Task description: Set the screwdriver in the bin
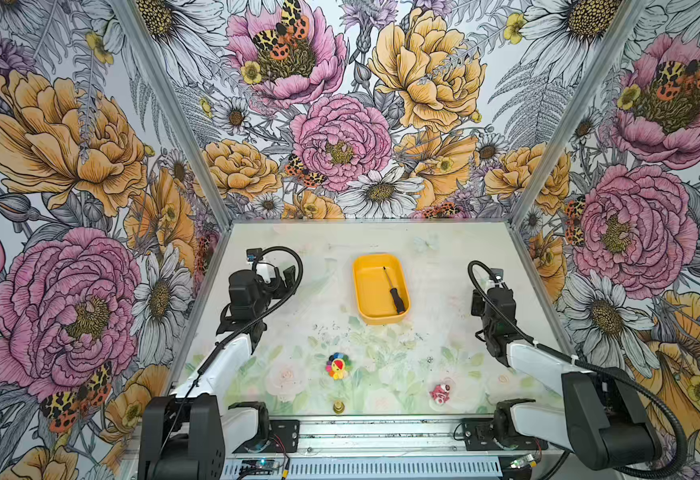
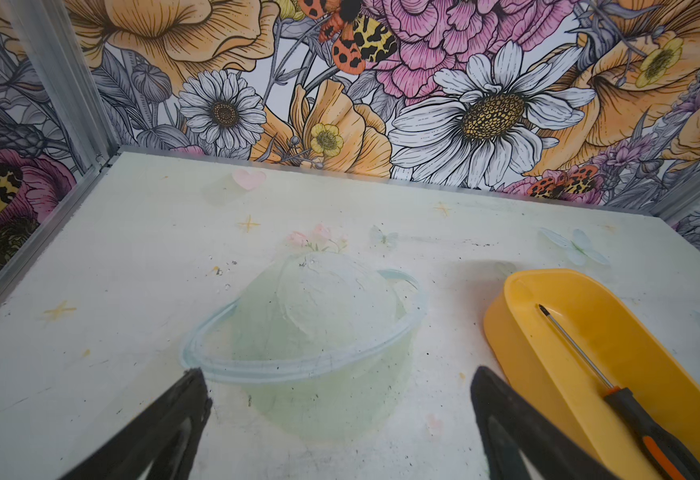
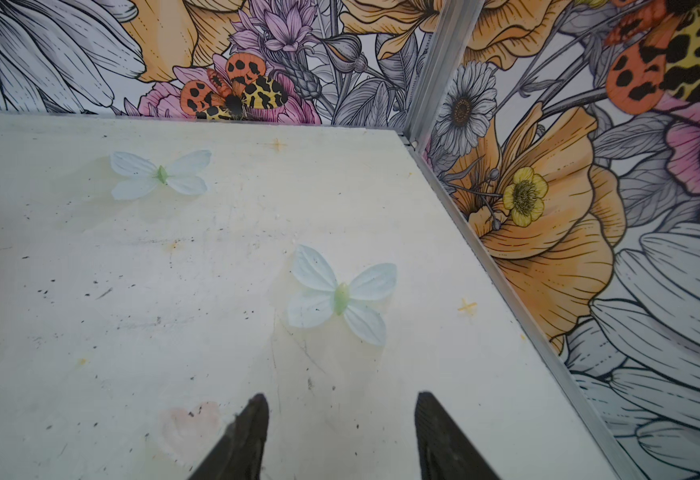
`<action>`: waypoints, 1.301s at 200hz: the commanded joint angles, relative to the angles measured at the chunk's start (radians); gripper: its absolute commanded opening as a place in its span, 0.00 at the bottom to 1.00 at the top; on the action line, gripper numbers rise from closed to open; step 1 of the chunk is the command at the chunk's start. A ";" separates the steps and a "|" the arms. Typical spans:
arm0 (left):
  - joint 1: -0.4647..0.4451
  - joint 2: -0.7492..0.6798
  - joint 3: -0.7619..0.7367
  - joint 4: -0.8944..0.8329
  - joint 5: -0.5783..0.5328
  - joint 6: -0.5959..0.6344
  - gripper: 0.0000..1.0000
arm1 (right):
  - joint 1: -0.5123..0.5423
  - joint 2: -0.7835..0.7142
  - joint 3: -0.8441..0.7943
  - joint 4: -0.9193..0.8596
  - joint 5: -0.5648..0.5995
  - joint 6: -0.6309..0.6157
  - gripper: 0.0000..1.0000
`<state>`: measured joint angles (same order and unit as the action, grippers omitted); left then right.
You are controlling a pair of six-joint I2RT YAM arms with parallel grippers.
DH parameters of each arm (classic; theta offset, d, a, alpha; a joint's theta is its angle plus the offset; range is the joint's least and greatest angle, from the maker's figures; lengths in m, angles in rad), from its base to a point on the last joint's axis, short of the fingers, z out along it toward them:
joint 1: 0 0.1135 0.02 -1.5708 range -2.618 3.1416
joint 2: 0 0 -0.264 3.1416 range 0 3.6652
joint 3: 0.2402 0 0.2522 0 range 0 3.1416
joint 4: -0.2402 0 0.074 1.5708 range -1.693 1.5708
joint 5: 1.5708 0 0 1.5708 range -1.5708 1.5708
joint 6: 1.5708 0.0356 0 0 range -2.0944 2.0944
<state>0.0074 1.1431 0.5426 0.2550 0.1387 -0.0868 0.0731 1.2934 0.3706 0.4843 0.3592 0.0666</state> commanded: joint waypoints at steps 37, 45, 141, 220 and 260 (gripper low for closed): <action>0.031 0.035 -0.148 0.349 -0.093 0.059 0.99 | -0.022 0.191 0.042 0.309 -0.105 -0.017 0.58; 0.033 0.045 -0.158 0.376 -0.096 0.062 0.99 | -0.026 0.197 0.039 0.319 -0.105 -0.011 0.58; 0.039 0.193 -0.178 0.528 -0.132 0.083 0.99 | -0.055 0.239 0.008 0.403 -0.139 0.013 0.67; 0.038 0.345 -0.216 0.727 -0.136 0.078 0.99 | -0.055 0.239 0.008 0.404 -0.140 0.011 0.75; 0.037 0.410 -0.218 0.791 -0.114 0.085 0.99 | -0.055 0.241 0.008 0.403 -0.139 0.013 0.77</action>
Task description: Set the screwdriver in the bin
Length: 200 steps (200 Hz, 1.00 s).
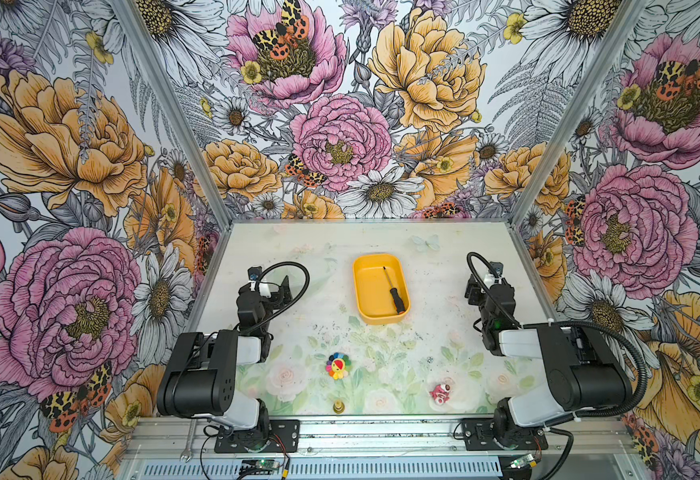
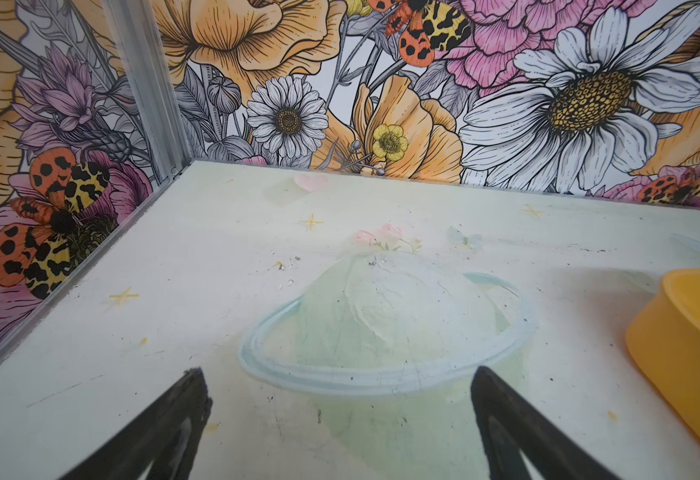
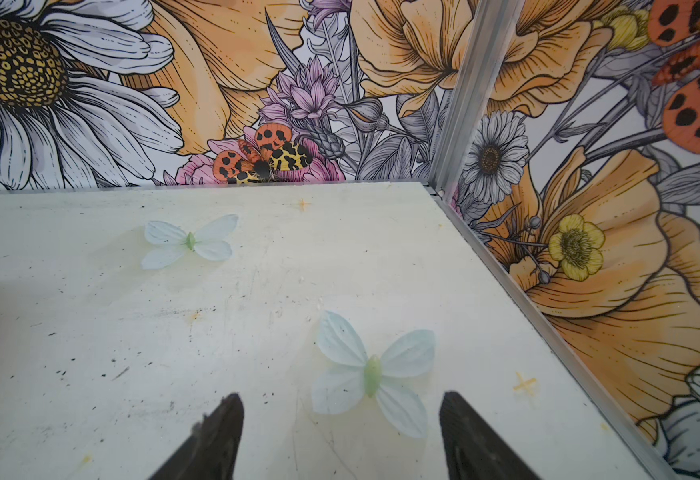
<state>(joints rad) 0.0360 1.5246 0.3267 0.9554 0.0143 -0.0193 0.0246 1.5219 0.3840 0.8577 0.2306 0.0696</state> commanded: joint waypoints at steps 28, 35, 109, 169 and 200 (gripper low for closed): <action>-0.007 0.024 -0.003 0.084 -0.002 0.033 0.99 | -0.006 0.012 -0.004 0.029 -0.011 0.009 0.77; -0.009 0.027 -0.003 0.089 -0.008 0.036 0.99 | -0.006 0.012 -0.004 0.030 -0.010 0.009 0.78; -0.011 0.026 -0.003 0.085 -0.013 0.034 0.99 | -0.006 0.012 -0.006 0.030 -0.010 0.010 0.99; -0.014 0.026 -0.001 0.084 -0.017 0.035 0.99 | -0.006 0.012 -0.006 0.031 -0.010 0.009 0.99; -0.023 0.025 -0.001 0.080 -0.022 0.046 0.99 | -0.006 0.012 -0.006 0.031 -0.010 0.008 0.99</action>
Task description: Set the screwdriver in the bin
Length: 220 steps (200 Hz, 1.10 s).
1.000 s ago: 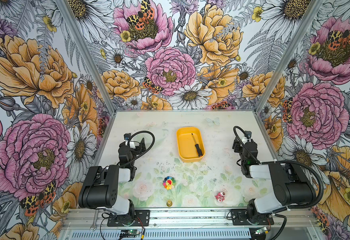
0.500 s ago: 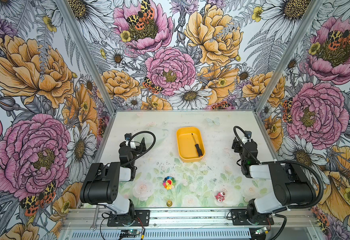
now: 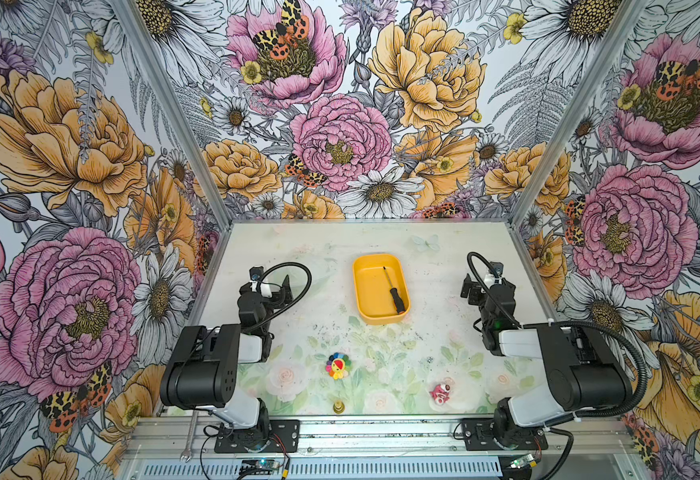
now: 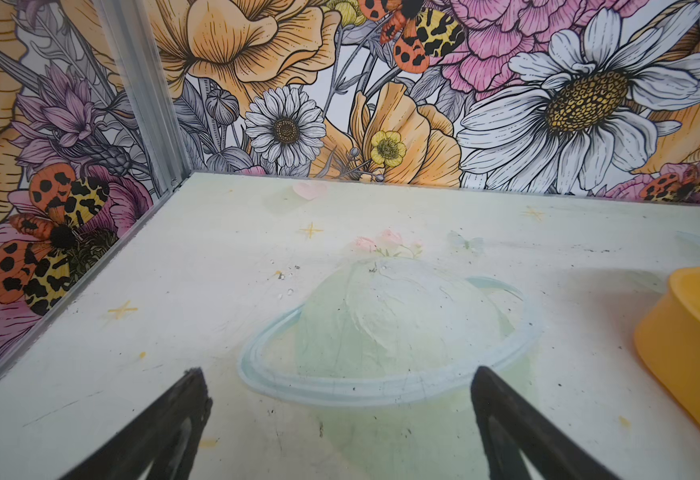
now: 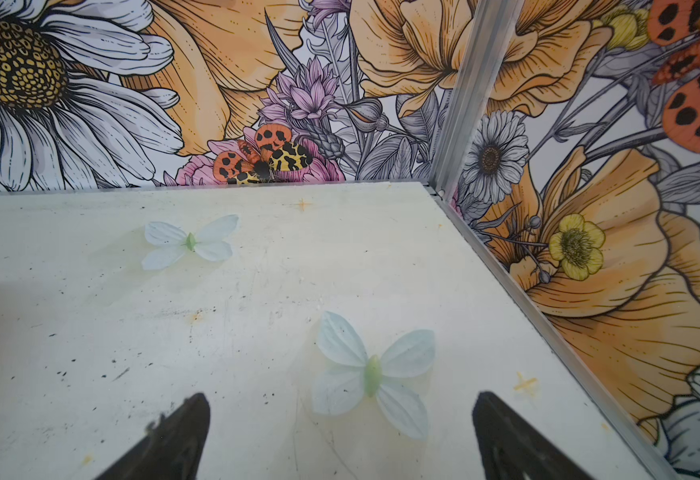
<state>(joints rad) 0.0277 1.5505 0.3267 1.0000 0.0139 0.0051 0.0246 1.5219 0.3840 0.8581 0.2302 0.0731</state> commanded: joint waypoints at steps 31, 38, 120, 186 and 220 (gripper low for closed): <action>-0.025 -0.001 0.002 0.029 -0.029 0.034 0.99 | -0.006 0.012 -0.005 0.030 -0.010 0.005 1.00; -0.026 -0.001 0.002 0.029 -0.029 0.034 0.99 | -0.006 0.012 -0.005 0.030 -0.010 0.006 1.00; -0.026 -0.001 0.007 0.021 -0.032 0.036 0.99 | -0.007 0.012 -0.004 0.031 -0.011 0.006 1.00; -0.026 -0.004 0.017 0.001 -0.034 0.034 0.99 | -0.006 0.012 -0.005 0.030 -0.010 0.006 1.00; -0.027 -0.003 0.021 -0.008 -0.035 0.034 0.99 | -0.006 0.012 -0.005 0.030 -0.011 0.007 0.99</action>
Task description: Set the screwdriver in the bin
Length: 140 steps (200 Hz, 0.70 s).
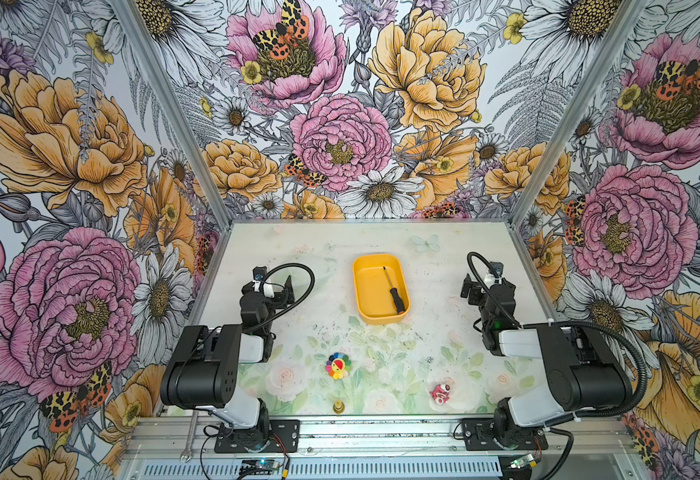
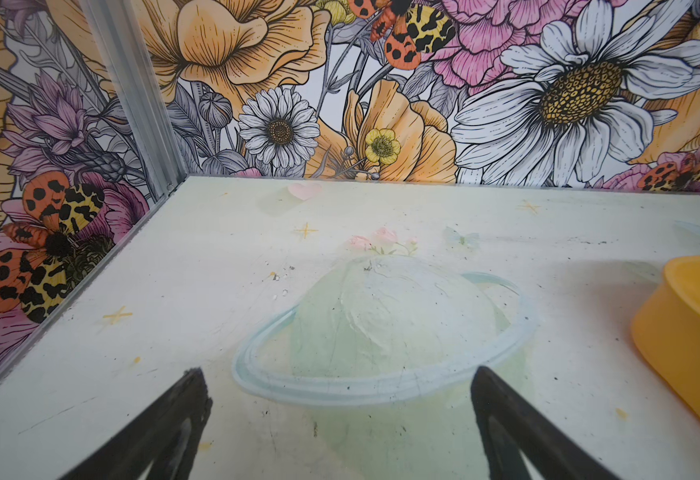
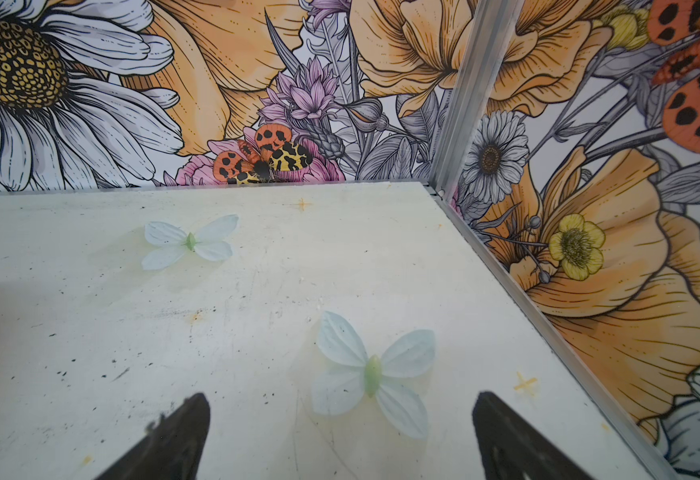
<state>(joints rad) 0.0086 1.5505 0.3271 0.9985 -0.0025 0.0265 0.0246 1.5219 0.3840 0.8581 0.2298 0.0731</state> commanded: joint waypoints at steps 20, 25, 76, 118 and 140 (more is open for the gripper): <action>-0.006 -0.003 0.029 -0.020 -0.021 0.013 0.99 | -0.006 0.012 -0.004 0.031 -0.009 0.007 0.99; -0.007 -0.003 0.029 -0.020 -0.021 0.013 0.99 | -0.006 0.012 -0.004 0.030 -0.009 0.005 0.99; -0.008 -0.003 0.029 -0.020 -0.021 0.013 0.99 | -0.006 0.011 -0.005 0.031 -0.009 0.005 0.99; -0.009 -0.003 0.029 -0.020 -0.026 0.012 0.99 | -0.006 0.013 -0.004 0.030 -0.010 0.006 0.99; -0.009 -0.001 0.029 -0.020 -0.026 0.013 0.99 | -0.006 0.013 -0.005 0.030 -0.010 0.006 1.00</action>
<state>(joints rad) 0.0086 1.5505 0.3424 0.9733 -0.0120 0.0269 0.0246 1.5219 0.3840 0.8581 0.2298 0.0731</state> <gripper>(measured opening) 0.988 0.995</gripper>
